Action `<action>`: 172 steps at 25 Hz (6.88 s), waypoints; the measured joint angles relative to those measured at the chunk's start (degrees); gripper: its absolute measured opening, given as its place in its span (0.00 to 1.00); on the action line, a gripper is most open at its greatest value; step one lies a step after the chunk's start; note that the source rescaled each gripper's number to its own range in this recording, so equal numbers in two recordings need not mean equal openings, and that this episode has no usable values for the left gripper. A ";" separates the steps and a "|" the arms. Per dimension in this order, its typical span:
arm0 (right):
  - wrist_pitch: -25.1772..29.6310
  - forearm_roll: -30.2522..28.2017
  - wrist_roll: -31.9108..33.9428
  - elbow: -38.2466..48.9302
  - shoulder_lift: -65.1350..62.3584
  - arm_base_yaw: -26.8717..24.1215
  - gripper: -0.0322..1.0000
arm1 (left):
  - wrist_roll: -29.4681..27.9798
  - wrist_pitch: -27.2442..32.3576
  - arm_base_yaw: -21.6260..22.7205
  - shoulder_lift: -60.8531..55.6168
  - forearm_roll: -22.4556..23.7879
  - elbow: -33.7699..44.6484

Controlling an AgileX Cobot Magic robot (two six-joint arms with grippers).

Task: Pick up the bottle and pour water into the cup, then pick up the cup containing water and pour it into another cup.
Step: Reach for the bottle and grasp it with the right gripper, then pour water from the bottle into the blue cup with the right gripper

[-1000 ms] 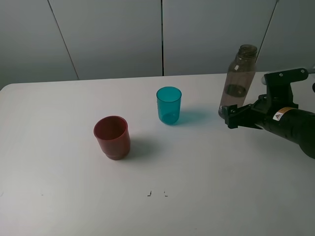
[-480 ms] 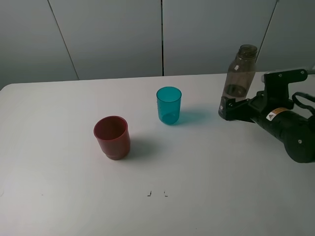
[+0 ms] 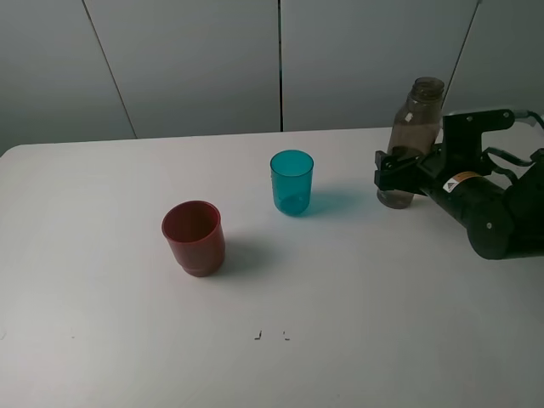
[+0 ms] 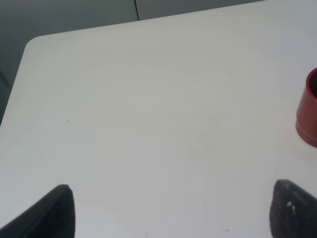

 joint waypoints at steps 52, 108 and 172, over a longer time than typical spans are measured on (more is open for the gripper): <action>-2.88 2.16 4.08 -4.41 4.59 0.00 0.05 | 0.39 0.00 0.00 0.00 0.00 0.00; 25.50 -25.60 -13.70 -25.77 -2.40 0.00 0.05 | 0.00 0.00 0.00 0.00 0.00 0.00; 23.90 -29.13 -70.77 -31.29 5.81 0.00 0.05 | 0.00 0.00 0.00 0.00 0.00 0.00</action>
